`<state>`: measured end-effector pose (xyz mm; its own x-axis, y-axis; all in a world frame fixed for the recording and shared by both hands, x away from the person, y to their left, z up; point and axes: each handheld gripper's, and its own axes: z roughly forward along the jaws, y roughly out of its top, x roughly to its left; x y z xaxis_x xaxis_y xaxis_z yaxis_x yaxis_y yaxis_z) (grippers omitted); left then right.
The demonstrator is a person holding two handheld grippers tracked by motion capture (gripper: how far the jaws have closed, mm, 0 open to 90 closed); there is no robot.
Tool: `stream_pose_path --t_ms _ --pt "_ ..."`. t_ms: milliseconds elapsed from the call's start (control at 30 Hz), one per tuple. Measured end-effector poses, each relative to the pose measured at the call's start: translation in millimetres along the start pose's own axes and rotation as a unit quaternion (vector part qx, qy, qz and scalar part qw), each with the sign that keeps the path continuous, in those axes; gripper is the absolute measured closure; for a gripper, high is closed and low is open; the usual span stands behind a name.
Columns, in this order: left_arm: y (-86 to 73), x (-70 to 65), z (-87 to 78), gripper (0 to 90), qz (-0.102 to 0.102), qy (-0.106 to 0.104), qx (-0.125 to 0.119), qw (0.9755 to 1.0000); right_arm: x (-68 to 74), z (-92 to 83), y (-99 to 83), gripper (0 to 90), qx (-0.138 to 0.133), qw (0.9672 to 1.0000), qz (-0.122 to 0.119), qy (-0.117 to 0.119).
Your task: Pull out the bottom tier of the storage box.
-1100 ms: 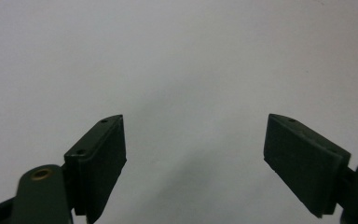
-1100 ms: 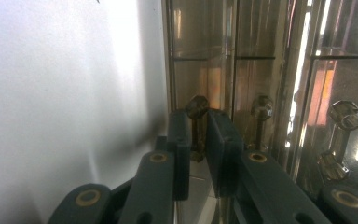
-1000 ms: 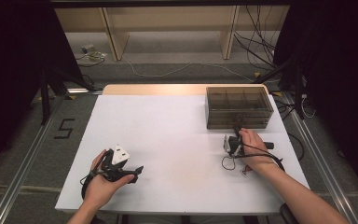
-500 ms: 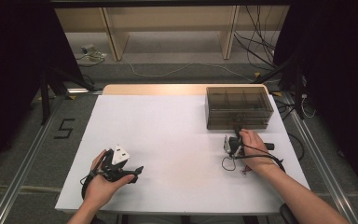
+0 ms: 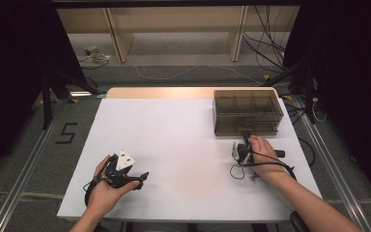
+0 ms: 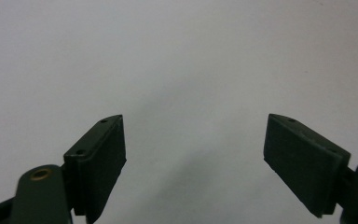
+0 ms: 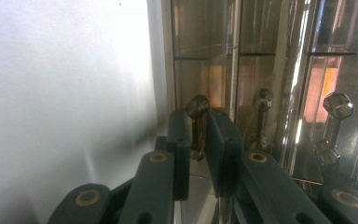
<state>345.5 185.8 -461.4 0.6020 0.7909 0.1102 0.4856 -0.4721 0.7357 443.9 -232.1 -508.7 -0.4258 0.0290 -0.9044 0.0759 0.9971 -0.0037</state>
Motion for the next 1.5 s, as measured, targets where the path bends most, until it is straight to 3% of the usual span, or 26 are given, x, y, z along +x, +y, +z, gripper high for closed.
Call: stream_pose_path --t_ms 133,233,300,400,667,933,1233,1267,1333,1500 --pt "-0.1 -0.2 -0.3 20.9 0.000 0.000 -0.001 1.0000 0.6 -1.5 1.0 79.8 0.001 0.9999 -0.002 0.015" --pt "-0.3 0.0 -0.4 20.9 -0.002 0.000 -0.003 1.0000 -1.3 -2.7 1.7 71.9 0.001 0.9996 0.011 0.025" --pt "-0.2 0.1 -0.3 20.9 -0.003 0.000 -0.003 1.0000 -2.6 -3.0 0.6 65.9 0.011 0.9988 0.017 0.045" --pt "0.1 -0.4 -0.3 20.9 -0.001 -0.001 -0.003 1.0000 -4.6 -5.4 -2.9 63.0 0.007 0.9984 0.010 0.055" --pt "0.2 -0.4 -0.2 20.9 -0.001 -0.002 -0.003 1.0000 -20.5 -4.2 -17.7 55.5 0.010 0.9934 0.059 0.098" --pt "0.2 -0.3 -0.2 21.0 -0.002 -0.002 -0.002 1.0000 -41.3 3.7 -37.3 58.1 0.018 0.9881 0.074 0.134" --pt "-0.2 -0.3 -0.3 20.9 -0.003 -0.002 -0.004 1.0000 -62.5 16.1 -50.4 66.1 0.021 0.9843 0.057 0.166" --pt "-0.2 -0.3 -0.3 20.8 -0.003 -0.002 -0.004 1.0000 -63.7 17.0 -51.7 68.0 0.022 0.9833 0.062 0.170" --pt "-0.4 0.0 -0.3 20.8 -0.004 -0.003 -0.005 1.0000 -66.3 19.0 -55.0 73.3 0.015 0.9779 0.078 0.193" --pt "-0.3 0.0 -0.1 20.7 -0.004 -0.003 -0.004 1.0000 -70.1 23.2 -59.5 77.2 0.010 0.9730 0.065 0.221"
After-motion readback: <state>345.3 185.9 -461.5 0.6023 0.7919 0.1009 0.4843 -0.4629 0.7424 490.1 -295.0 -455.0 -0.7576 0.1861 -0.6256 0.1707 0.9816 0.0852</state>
